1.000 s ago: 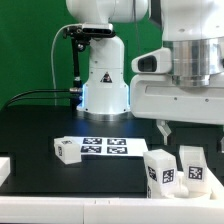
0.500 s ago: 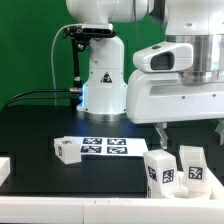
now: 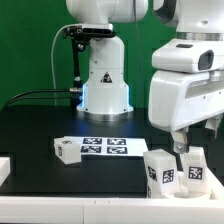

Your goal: Assemble stool

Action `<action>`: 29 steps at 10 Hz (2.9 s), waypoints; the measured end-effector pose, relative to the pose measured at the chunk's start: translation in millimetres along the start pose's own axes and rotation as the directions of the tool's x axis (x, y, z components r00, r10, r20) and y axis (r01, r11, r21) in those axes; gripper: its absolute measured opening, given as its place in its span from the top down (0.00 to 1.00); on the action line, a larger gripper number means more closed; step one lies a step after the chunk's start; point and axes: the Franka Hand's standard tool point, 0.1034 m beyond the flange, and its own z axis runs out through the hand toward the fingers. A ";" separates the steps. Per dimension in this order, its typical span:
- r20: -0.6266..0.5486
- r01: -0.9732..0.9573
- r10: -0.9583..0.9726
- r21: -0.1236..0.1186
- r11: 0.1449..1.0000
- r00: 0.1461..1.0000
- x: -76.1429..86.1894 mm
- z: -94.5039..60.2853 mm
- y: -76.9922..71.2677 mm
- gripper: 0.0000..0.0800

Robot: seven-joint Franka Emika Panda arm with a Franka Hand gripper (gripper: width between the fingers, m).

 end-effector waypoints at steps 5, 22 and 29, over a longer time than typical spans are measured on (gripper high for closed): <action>0.010 0.354 -0.354 -0.074 0.933 0.935 7.8 6.8 10.8 0.19; 0.005 -0.811 0.812 0.057 0.582 0.583 9.0 29.5 9.7 0.58; 0.061 -0.991 0.994 0.096 -0.094 -0.089 12.8 32.3 4.5 0.57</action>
Offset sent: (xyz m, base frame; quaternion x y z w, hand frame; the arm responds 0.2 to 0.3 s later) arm 0.0221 0.0244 -0.0132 -0.1105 0.1064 -0.3239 0.9336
